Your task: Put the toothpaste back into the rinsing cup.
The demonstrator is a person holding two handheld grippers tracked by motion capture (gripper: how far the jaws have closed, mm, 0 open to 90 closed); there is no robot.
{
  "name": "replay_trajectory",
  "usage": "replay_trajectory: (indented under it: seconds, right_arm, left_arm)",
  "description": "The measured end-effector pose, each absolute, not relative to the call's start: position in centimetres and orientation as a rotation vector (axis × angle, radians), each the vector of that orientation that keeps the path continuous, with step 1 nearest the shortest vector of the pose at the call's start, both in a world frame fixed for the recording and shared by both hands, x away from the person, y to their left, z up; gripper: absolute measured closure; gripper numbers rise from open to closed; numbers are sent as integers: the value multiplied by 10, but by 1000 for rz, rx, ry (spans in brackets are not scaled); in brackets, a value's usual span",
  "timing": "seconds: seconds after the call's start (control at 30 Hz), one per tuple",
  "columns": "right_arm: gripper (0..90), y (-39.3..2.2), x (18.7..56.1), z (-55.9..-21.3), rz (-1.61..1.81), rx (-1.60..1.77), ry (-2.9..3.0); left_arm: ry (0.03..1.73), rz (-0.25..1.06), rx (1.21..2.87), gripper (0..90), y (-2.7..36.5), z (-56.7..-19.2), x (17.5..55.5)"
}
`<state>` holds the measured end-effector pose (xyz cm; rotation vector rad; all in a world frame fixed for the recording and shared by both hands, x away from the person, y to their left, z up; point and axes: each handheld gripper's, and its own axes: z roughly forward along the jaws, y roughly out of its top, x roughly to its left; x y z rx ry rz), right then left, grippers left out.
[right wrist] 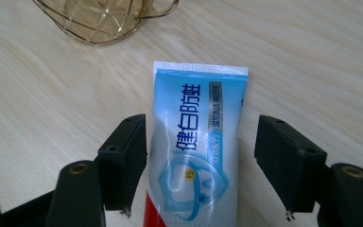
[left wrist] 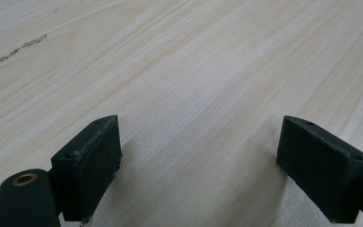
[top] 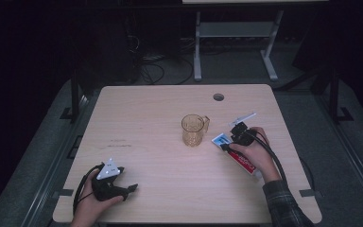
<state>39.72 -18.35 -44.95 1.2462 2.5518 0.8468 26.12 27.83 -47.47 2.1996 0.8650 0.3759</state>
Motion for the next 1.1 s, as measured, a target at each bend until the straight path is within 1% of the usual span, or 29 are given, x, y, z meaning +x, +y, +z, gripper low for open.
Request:
replay_trajectory:
  seconds: [0.43,0.67,0.7,0.73,0.83,1.0,1.1]
  right_arm:
    - [352,-171,400,-456,724,1194,2595]
    - [336,-170,402,-456,697,1200,2601]
    - [351,-170,402,-456,694,1202,2602]
    - [400,-170,402,-454,693,1204,2601]
    - [420,-169,402,-454,690,1212,2599]
    - [509,-168,401,-452,675,1228,2597]
    - [535,-168,401,-452,669,1239,2594]
  left_arm:
    - [865,376,2200,136,278,-475,261]
    - [865,376,2200,136,278,-475,261]
    - [865,376,2200,136,278,-475,261]
    - [864,376,2200,135,278,-475,261]
    - [864,376,2200,136,278,-475,261]
    - [865,376,2200,136,278,-475,261]
    - [864,376,2200,136,278,-475,261]
